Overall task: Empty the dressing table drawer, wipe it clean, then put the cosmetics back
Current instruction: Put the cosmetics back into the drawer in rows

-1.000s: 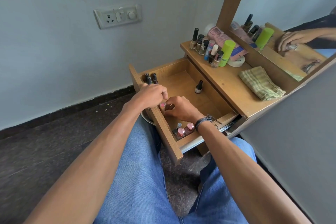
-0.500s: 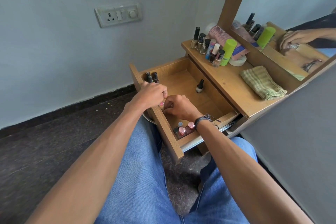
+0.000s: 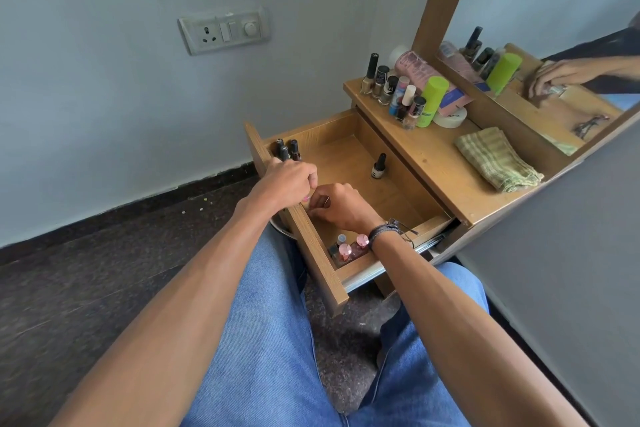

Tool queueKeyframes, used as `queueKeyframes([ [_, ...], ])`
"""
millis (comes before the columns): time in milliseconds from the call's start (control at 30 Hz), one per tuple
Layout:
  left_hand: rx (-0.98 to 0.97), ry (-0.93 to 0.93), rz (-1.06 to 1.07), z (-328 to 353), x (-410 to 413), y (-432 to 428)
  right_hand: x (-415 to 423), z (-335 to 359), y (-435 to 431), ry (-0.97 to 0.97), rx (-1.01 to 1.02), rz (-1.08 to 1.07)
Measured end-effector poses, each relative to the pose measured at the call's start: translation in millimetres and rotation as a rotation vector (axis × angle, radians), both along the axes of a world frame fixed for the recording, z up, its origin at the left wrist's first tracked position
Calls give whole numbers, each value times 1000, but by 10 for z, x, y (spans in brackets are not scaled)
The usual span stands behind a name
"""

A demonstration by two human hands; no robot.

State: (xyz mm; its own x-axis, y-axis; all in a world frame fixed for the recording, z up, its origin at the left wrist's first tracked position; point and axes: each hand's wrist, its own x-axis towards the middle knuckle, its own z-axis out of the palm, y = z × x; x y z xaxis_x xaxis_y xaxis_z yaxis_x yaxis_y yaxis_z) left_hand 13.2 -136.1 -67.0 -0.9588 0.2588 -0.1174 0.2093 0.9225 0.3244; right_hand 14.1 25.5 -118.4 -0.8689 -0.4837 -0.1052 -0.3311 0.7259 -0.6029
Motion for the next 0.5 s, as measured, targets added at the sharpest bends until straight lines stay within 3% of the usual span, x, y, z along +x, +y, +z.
queueKeyframes([
  [167,54,-2,33,2,16,-19,-1,2,64,7,-18,-58],
  [367,121,-1,57,86,19,20,13,424,422,408,-258,-348],
  [500,131,-4,77,78,35,50,-161,805,802,683,-460,-700],
])
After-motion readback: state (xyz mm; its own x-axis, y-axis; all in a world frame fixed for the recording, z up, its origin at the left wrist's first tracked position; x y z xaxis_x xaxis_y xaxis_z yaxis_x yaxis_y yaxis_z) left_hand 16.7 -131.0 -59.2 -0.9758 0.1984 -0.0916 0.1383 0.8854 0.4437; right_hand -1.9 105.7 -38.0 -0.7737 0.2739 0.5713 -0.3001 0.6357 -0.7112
